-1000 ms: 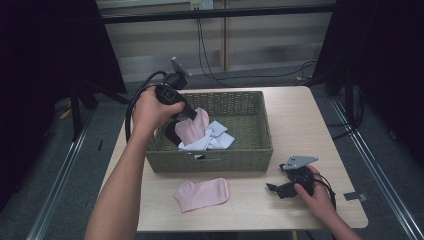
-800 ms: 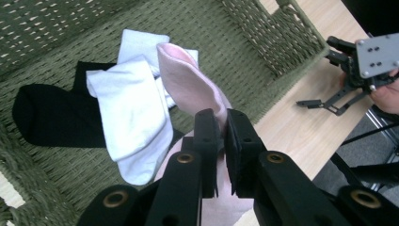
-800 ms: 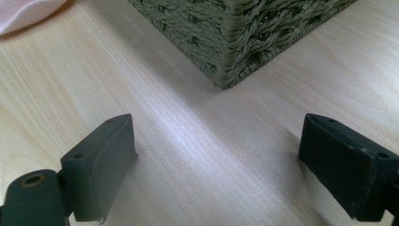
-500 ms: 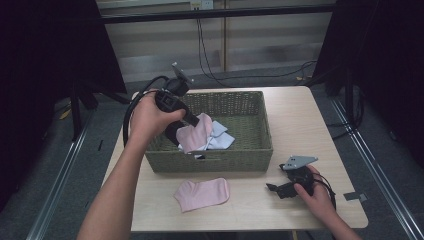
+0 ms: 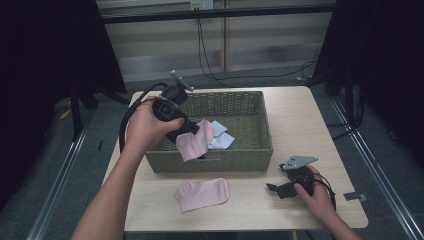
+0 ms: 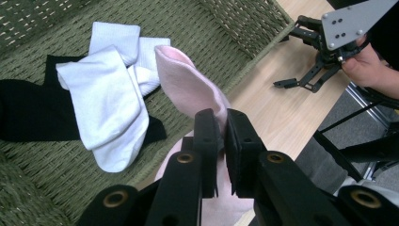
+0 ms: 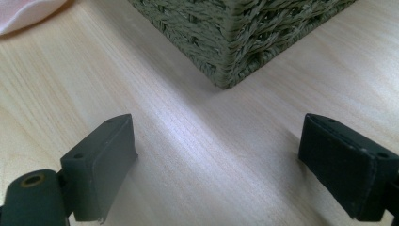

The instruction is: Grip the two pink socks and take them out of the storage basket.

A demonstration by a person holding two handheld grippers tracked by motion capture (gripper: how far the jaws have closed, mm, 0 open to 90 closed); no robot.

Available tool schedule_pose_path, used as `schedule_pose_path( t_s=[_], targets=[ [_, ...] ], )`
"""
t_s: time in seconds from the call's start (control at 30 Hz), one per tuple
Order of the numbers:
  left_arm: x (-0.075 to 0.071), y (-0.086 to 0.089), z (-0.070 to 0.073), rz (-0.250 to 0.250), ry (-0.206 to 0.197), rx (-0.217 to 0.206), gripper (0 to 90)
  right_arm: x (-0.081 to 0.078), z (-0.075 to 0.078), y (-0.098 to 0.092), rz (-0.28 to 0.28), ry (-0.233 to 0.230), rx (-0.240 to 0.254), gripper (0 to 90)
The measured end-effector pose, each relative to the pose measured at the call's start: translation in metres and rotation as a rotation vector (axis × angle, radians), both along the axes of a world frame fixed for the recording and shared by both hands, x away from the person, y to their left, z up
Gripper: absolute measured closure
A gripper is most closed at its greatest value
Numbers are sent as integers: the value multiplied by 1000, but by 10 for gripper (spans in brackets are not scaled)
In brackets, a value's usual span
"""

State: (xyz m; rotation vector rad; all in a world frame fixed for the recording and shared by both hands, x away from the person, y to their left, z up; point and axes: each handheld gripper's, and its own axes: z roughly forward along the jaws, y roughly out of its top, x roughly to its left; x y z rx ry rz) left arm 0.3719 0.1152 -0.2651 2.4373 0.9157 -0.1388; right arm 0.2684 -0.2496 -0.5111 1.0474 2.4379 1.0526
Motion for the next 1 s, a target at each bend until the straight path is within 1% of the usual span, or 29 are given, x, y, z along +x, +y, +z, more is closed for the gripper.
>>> schedule_pose_path(
  t_s=[0.03,0.07,0.2,0.27,0.3,0.33,0.37,0.4,0.43,0.47,0.5,0.53,0.6,0.7,0.8,0.83,0.87,0.9,0.93,0.97,1.0],
  targets=[
    [0,0,0,0,0,0,835,0,0,0,0,0,0,106],
    [-4,0,0,-7,-9,1,835,0,0,0,0,1,0,106],
    [-14,-1,2,-30,-21,-11,834,0,0,0,-1,1,0,107],
    [-19,-1,2,-38,-21,-16,833,0,0,0,-1,0,0,107],
    [-19,-1,2,-38,-21,-16,830,0,0,0,0,0,0,107],
    [-24,-2,1,-55,-19,-29,825,0,0,0,0,0,0,106],
    [-24,-2,1,-55,-19,-29,816,0,0,0,0,0,0,106],
    [-28,-2,0,-79,-32,-44,784,0,0,0,0,0,0,107],
    [-29,-3,-1,-86,-37,-57,738,0,0,0,0,-1,-1,106],
    [-30,-2,-3,-85,-41,-76,658,0,0,0,-1,0,0,106],
    [-30,-2,-5,-89,-52,-75,603,0,0,0,-1,0,0,106],
    [-30,-1,-7,-83,-64,-71,571,0,0,0,1,-2,-1,106],
    [-30,2,-12,-65,-69,-69,513,0,0,0,-1,-1,-1,106],
    [-32,8,-23,-52,-76,-49,500,0,0,0,-1,-1,-1,106],
    [-35,16,-36,-38,-91,-38,471,0,0,0,-2,2,0,107],
    [-36,19,-41,-26,-99,-38,467,0,0,0,0,2,-2,106],
    [-36,19,-41,-26,-99,-38,464,0,0,0,0,2,-2,106],
    [-37,22,-46,-26,-103,-33,464,0,0,0,0,2,-2,106],
    [-37,23,-50,-22,-100,-38,456,0,0,0,0,2,-2,106],
    [-38,27,-59,-17,-111,-27,440,0,0,0,0,2,-3,106],
    [-39,30,-63,-17,-110,-25,437,0,0,0,0,2,-2,106]
  ],
)
